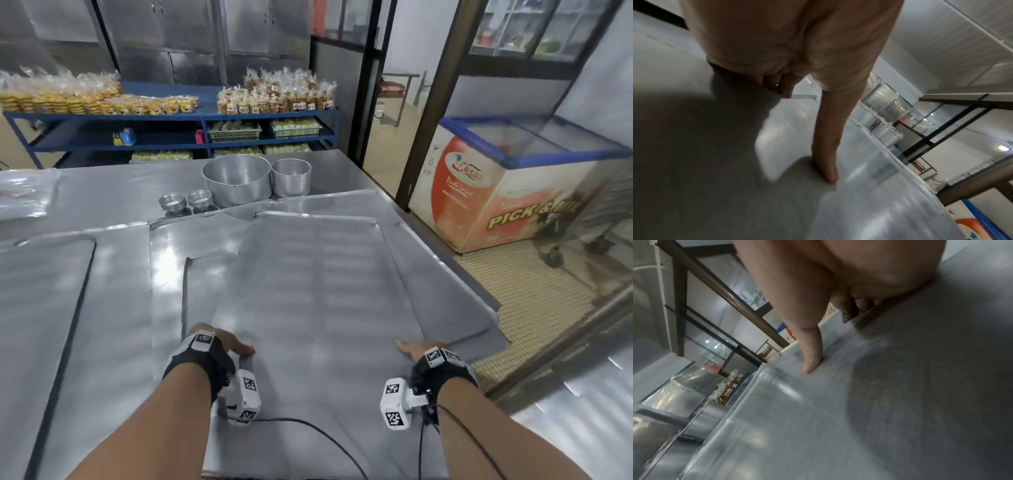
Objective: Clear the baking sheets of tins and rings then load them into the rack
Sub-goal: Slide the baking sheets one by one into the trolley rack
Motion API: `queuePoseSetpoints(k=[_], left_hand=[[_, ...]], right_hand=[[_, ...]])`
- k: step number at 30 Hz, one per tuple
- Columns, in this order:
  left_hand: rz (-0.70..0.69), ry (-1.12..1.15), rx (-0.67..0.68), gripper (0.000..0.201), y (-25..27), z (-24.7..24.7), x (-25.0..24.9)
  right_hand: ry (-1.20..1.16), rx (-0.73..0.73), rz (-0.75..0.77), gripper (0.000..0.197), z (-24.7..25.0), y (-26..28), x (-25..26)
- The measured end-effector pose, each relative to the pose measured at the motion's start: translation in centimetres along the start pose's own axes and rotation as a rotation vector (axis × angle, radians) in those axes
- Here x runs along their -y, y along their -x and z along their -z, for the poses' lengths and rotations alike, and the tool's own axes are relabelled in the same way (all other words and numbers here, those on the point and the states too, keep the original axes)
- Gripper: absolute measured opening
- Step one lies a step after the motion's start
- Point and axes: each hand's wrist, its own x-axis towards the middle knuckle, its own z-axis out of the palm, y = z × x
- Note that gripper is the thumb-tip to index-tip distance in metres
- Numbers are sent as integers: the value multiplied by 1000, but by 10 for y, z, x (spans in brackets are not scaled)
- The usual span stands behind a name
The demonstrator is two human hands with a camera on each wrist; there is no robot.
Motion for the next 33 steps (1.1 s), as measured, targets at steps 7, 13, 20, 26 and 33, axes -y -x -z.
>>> queuePoseSetpoints(k=[7, 13, 20, 26, 33], left_hand=[[-106, 68, -43, 47, -12, 42, 40], [-131, 169, -140, 19, -10, 60, 76], [-174, 249, -133, 32, 6, 77, 121], [-247, 217, -118, 32, 28, 100, 170], [-362, 191, -65, 32, 59, 117, 217]], right_hand=[[-75, -75, -26, 74, -38, 73, -20], [-156, -117, -23, 63, -65, 109, -52], [-310, -181, -88, 69, -84, 172, -95], [-414, -269, -144, 59, -104, 243, -144], [-498, -361, -167, 55, -119, 324, -201]])
